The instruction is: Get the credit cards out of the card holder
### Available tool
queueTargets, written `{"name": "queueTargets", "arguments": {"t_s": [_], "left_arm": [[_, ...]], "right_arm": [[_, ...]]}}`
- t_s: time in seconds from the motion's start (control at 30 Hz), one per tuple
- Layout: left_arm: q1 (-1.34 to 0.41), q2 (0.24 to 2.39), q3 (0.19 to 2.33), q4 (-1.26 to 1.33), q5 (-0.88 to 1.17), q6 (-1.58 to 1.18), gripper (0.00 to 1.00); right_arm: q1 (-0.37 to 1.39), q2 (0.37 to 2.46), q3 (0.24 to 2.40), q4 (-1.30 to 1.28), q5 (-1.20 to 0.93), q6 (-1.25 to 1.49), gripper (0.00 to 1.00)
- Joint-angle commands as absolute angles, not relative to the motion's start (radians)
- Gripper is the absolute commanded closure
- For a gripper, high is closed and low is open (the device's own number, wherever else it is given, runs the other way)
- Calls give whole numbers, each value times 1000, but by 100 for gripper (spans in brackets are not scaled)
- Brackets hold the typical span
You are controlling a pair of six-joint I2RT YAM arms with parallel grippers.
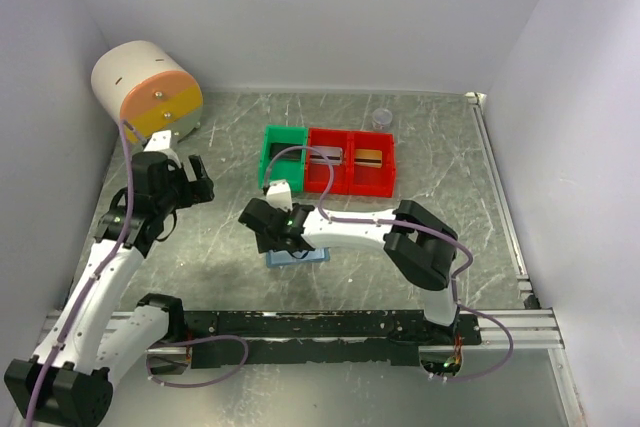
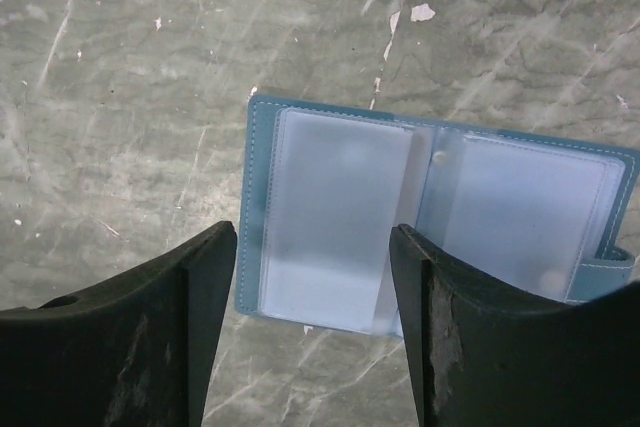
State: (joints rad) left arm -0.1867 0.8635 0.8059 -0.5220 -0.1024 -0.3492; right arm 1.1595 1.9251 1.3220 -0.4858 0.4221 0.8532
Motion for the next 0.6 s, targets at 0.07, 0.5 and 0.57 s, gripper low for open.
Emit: {"name": "queueTargets", "arguments": {"t_s": [0.07, 0.5, 0.57], "left_arm": [[-179, 796, 812, -514, -171, -384, 1], [-179, 830, 823, -526, -165, -383, 1], [-179, 830, 822, -528, -167, -384, 1]], "right_arm": [[1151, 1971, 1322, -500, 447, 906, 38], [1141, 1992, 1238, -445, 397, 882, 51], [1135, 1957, 1195, -379, 363, 868, 58]]}}
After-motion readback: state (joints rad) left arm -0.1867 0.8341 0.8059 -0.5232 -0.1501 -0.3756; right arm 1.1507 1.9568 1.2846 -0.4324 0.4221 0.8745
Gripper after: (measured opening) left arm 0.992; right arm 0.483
